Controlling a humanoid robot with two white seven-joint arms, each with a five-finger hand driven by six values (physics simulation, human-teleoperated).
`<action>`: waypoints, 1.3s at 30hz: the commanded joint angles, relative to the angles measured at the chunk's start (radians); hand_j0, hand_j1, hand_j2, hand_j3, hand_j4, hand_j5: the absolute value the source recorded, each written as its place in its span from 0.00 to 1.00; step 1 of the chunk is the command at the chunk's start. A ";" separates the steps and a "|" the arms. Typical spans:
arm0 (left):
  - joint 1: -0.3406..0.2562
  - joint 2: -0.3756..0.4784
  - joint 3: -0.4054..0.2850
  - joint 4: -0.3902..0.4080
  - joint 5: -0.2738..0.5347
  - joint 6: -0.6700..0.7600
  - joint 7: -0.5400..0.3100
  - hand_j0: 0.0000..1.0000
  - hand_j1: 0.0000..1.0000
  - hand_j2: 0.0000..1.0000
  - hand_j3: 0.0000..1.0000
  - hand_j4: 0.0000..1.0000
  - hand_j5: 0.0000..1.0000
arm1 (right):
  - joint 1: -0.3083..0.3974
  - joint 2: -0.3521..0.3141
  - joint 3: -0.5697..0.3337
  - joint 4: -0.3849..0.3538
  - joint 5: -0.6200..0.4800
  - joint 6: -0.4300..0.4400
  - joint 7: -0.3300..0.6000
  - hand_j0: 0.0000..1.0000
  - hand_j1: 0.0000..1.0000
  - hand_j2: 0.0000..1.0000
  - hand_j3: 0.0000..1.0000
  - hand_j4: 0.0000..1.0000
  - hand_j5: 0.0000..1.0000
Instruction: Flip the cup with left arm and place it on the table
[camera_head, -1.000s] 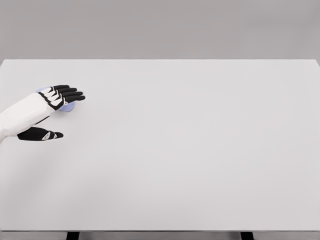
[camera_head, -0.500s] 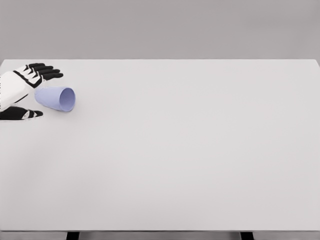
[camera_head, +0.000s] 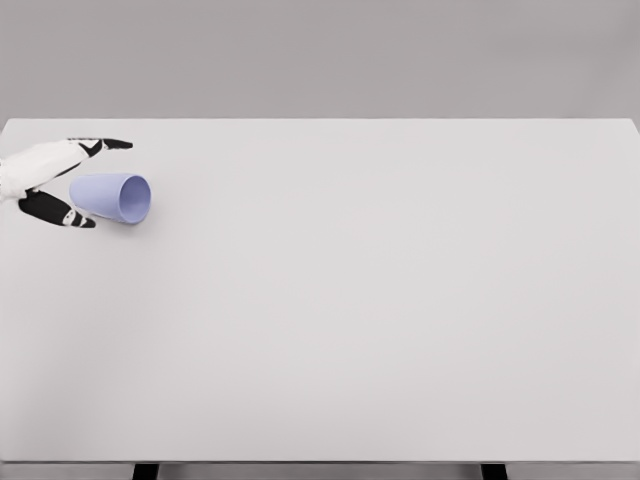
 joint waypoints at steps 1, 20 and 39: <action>-0.003 -0.004 -0.039 0.020 -0.037 0.006 -0.002 1.00 1.00 1.00 1.00 1.00 1.00 | 0.000 0.000 0.000 0.000 0.000 0.001 0.000 1.00 1.00 1.00 1.00 1.00 1.00; -0.248 -0.037 -0.305 0.310 -0.071 -0.011 -0.002 1.00 1.00 1.00 1.00 1.00 1.00 | 0.000 0.000 0.000 0.000 0.000 0.000 0.000 1.00 1.00 1.00 1.00 1.00 1.00; -0.333 -0.093 -0.355 0.431 -0.125 -0.025 -0.002 1.00 1.00 1.00 1.00 1.00 1.00 | 0.000 0.000 0.000 0.000 0.000 0.001 0.000 1.00 1.00 1.00 1.00 1.00 1.00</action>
